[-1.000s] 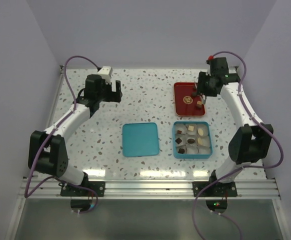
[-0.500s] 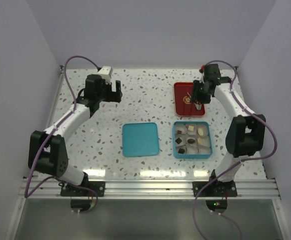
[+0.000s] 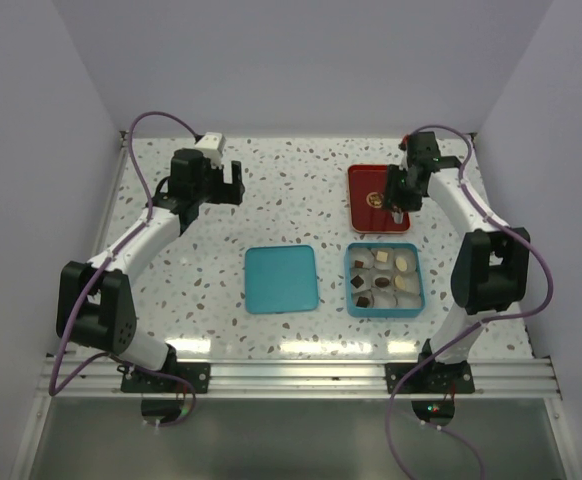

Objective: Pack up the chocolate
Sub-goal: Pick up the fake chocolate from the plate.

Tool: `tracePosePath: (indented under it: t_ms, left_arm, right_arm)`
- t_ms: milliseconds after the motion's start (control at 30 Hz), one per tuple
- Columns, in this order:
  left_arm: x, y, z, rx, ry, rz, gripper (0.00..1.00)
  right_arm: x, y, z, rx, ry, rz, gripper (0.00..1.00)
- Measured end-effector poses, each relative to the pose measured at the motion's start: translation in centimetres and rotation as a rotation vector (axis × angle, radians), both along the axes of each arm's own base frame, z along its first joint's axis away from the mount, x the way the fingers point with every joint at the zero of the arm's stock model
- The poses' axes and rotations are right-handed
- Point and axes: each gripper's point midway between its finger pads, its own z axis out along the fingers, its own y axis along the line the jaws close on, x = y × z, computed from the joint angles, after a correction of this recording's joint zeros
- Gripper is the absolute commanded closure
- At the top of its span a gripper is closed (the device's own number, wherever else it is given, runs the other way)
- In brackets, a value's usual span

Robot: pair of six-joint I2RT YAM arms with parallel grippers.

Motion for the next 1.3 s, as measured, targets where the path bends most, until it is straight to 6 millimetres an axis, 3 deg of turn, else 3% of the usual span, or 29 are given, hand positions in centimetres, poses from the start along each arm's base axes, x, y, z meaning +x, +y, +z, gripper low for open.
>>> tracePosePath:
  t_ms: [600,900,1300]
  left_arm:
    - [0.0,0.0,0.0,0.001,0.001,0.001,0.0]
    - [0.0,0.0,0.0,0.001,0.001,0.001,0.0]
    - [0.0,0.0,0.0,0.001,0.001,0.001,0.0]
  right_arm:
    - [0.4,-0.3,-2.8,-0.014,0.045,-0.01,0.53]
    - [0.4,-0.9,-3.0,-0.035,0.046,-0.02,0.54]
    - [0.4,-1.1,-2.9,-0.013,0.048,-0.02,0.65]
